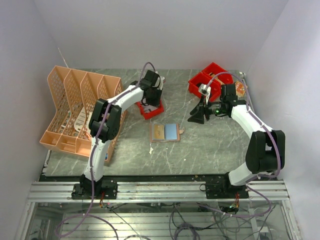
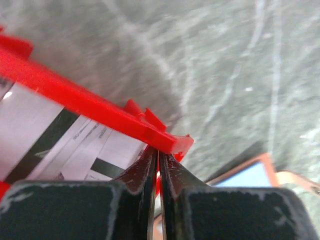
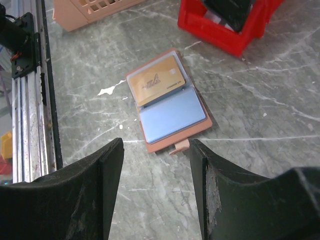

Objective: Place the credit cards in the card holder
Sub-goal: Move the storage box to the center of the board.

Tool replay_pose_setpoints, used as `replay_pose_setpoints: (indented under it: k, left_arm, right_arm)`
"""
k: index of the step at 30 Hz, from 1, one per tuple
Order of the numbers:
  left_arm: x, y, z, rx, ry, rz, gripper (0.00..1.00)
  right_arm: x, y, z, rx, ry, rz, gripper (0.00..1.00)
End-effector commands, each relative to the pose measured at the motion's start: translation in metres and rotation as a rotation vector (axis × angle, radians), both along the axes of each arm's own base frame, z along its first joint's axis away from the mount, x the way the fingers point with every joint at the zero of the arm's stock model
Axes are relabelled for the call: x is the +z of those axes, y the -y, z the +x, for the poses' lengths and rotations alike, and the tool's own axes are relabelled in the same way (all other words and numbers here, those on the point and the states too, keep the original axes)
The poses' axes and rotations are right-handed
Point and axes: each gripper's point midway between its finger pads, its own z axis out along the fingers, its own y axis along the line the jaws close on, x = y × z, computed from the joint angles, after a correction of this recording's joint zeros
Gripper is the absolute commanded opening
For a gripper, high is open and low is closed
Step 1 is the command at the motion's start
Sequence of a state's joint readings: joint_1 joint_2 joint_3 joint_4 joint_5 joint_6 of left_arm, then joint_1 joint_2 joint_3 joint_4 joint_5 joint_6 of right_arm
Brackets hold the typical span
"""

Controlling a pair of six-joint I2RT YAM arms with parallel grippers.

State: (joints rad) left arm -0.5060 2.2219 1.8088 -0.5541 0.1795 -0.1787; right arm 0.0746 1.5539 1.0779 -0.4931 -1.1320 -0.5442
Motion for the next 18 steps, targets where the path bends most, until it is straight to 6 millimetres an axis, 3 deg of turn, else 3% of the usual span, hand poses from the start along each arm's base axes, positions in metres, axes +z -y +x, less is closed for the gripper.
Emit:
replay_pose_setpoints:
  k: [1, 6, 9, 14, 18]
  left_arm:
    - [0.013, 0.066, -0.013, -0.077, -0.027, -0.174, 0.16]
    - [0.015, 0.096, -0.011, -0.1, -0.034, -0.235, 0.19]
    - [0.02, 0.093, -0.006, -0.107, -0.009, -0.211, 0.2]
    - [0.028, 0.056, 0.006, -0.115, 0.05, -0.087, 0.34]
    - [0.02, 0.021, 0.009, -0.167, 0.069, 0.052, 0.5]
  right_arm:
    - [0.002, 0.005, 0.008, -0.016, 0.008, -0.009, 0.55]
    - [-0.004, 0.011, 0.013, -0.043, -0.012, -0.028, 0.55]
    - [-0.006, 0.014, 0.015, -0.055, -0.019, -0.032, 0.55]
    - [-0.008, 0.016, 0.016, -0.063, -0.034, -0.035, 0.55]
    - [-0.011, 0.015, 0.015, -0.058, -0.054, -0.024, 0.55]
